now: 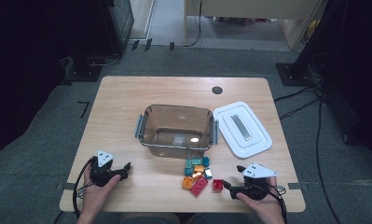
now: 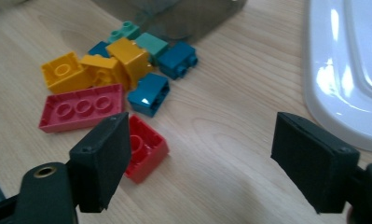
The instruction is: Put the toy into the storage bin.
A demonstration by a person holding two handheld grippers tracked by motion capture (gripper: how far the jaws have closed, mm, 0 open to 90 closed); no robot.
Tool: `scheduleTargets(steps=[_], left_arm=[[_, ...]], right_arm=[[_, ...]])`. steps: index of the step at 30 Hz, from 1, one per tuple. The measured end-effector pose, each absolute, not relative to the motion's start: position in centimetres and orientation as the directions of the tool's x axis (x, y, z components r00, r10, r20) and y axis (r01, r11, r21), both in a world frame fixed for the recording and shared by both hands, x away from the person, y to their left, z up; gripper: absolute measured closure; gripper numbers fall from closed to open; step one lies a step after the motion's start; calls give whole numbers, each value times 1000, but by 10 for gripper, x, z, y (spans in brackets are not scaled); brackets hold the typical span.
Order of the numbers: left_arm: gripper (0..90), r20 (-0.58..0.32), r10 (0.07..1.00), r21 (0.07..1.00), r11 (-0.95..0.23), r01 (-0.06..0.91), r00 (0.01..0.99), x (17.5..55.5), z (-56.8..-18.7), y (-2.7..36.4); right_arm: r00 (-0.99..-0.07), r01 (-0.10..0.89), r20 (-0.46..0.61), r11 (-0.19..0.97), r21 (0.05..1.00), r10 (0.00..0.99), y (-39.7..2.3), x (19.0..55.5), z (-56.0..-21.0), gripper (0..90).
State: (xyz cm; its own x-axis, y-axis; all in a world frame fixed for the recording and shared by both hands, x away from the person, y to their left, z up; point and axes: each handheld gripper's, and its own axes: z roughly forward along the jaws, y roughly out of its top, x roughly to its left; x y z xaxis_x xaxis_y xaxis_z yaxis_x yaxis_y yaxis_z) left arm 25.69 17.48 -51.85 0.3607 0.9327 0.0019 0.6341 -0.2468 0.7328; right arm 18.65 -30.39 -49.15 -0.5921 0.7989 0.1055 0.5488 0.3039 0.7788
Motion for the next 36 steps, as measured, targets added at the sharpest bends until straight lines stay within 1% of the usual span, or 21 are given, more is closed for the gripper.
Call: scheduleTargets(steps=[7,14,16,19,20,21,24,31,32,33,36], left_arm=[[141,2,933,733,-247,634,361,257,-519,175],[141,2,933,733,-247,634,361,257,-519,175],[141,3,933,733,-247,634,361,257,-519,175],[141,2,933,733,-247,634,361,257,-519,175],[141,2,933,733,-247,634,361,257,-519,175],[141,3,933,733,-247,634,361,257,-519,175],[140,3,934,732,-246,635,358,257,-518,174],[139,3,934,732,-245,636,357,257,-518,174],[138,4,934,731,-246,636,356,257,-518,174],[138,4,934,731,-246,636,356,257,-518,174],[138,5,937,731,-242,638,350,257,-518,173]], right_arm=[[-648,531,120,333,780,752,-290,185,-496,238],[-678,524,119,363,770,726,-282,183,-503,275],[-687,518,114,373,770,718,-280,183,-505,313],[-701,504,102,390,770,705,-277,182,-509,415],[-701,504,102,390,770,705,-277,182,-509,415],[-698,504,95,393,769,709,-277,182,-511,455],[-703,501,93,398,768,705,-278,183,-513,487],[-712,495,72,426,757,699,-277,183,-518,510],[-725,482,63,440,758,686,-277,182,-518,533],[-725,480,58,443,757,686,-277,181,-518,594],[-716,491,73,428,759,694,-277,182,-518,597]])
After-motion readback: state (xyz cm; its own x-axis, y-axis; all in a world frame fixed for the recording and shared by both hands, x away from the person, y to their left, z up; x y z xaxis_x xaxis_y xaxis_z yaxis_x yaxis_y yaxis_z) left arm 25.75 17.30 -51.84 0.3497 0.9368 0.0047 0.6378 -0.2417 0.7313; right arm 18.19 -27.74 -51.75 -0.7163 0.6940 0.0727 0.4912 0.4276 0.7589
